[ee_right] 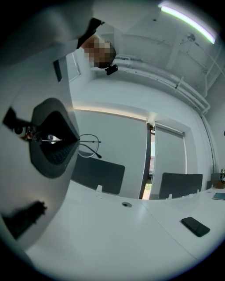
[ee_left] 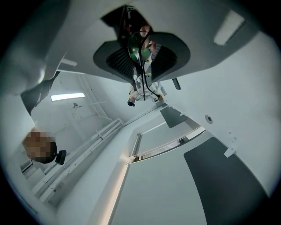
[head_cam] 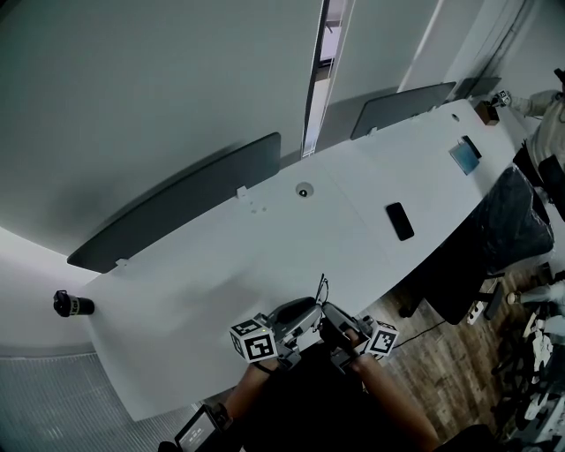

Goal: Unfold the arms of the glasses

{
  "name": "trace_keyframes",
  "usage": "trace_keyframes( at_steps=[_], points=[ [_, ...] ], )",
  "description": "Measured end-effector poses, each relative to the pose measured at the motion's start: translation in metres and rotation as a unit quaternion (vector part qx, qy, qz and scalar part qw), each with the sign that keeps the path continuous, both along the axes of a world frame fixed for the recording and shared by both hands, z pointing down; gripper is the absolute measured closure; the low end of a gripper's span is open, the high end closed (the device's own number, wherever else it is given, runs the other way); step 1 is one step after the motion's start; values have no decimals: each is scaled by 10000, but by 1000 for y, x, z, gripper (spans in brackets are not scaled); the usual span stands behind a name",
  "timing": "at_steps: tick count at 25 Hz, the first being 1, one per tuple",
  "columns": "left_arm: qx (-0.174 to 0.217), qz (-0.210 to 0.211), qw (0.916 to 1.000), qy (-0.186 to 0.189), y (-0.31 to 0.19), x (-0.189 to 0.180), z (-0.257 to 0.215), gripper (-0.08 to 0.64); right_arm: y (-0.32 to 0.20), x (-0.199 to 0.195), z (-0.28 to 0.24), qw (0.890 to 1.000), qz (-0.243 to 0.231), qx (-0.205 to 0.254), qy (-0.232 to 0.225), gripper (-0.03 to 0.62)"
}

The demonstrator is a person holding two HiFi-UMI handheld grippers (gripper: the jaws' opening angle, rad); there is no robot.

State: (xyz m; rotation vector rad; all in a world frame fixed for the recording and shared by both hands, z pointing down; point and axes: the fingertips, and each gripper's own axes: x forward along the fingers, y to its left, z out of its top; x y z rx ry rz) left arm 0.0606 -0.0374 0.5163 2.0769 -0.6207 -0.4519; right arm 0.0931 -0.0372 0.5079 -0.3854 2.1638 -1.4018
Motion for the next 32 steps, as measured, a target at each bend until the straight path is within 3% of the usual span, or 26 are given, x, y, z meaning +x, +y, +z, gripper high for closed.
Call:
trace_keyframes(
  at_steps=[4,11,26,32],
  points=[
    [37,-95,9999,-61,0,-6,0,524,3,-5,2,10000,-60,-16,-2,583],
    [72,-177,9995,-243,0,-14,1,529,5,-5,3,9999,-132,-59,-20,583],
    [841,165,9887,-1232,-14,-31,-10,508,15,9,-7,9983,-283,-223,-450,583],
    [897,-131,9904,-1041,-29,-52,-23,520,22,18,-3,9962,-287,-436,-695,583]
  ],
)
